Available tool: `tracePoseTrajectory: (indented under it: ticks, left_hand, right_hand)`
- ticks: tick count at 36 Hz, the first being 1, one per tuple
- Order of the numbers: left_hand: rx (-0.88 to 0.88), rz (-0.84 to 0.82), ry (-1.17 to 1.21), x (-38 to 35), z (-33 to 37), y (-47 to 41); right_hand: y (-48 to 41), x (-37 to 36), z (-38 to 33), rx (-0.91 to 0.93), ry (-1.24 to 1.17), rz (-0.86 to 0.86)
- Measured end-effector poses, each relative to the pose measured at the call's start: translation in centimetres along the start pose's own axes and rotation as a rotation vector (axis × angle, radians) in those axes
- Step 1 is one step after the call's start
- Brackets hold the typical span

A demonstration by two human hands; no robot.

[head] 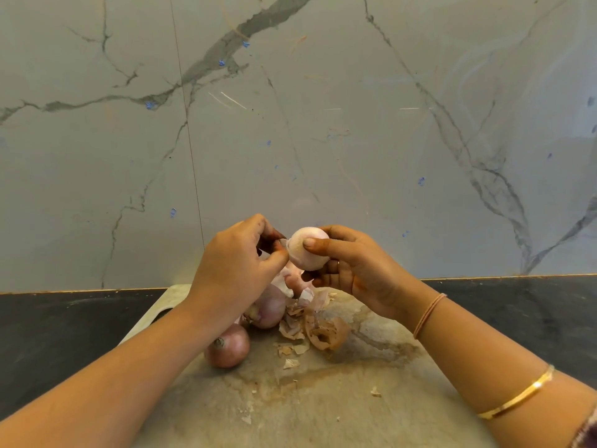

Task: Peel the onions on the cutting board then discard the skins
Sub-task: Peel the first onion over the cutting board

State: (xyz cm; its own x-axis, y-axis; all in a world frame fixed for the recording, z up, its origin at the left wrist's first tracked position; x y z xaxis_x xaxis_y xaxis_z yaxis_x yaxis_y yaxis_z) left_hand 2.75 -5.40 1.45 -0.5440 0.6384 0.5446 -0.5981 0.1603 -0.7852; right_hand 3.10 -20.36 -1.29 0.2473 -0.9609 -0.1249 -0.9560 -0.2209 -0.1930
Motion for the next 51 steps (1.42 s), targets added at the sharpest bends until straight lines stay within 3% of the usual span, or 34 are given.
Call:
tracePoseTrajectory:
  ticks: [6,9,17,22,33,42,51]
  left_hand:
    - [0.137,0.021,-0.067,0.4,-2.7,-0.6]
    - [0.176,-0.044,-0.085,0.1,-3.5,-0.8]
    - [-0.017,-0.16,-0.017,-0.7,-1.1,-0.3]
    - [-0.05,-0.21,0.047,-0.8,-0.3,0.1]
    - [-0.076,-0.23,0.101,-0.8,0.9,0.2]
    - [-0.064,-0.157,0.023,-0.9,1.6,0.6]
    - [-0.1,-0.151,0.003,-1.2,2.0,0.7]
  right_hand:
    - [0.2,0.3,0.2,-0.015,-0.038,0.02]
    - [0.1,0.5,0.3,-0.015,-0.053,0.042]
    - [-0.2,0.4,0.3,-0.024,-0.136,0.032]
    - [-0.2,0.2,0.2,-0.02,-0.133,0.03]
    - [-0.2,-0.1,0.1,0.02,0.002,0.017]
    - [0.0,-1.7,-0.3,0.154,0.328,-0.024]
    - [-0.1,-1.5,-0.5,0.211,0.362,0.0]
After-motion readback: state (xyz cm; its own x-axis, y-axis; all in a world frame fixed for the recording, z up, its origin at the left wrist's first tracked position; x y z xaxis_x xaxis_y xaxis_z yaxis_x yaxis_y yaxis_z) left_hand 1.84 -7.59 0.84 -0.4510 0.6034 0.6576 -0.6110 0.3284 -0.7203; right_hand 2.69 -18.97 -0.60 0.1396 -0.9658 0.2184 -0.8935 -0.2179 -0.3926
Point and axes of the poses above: each hand's wrist, its own y-axis away from the middle knuckle, its own x-axis out of the back of the hand, z = x × y, the point moved 6 cm from there along -y, towards the middle knuckle, and after that the axes turned 7 degrees about -y, right-handed, at the moved point
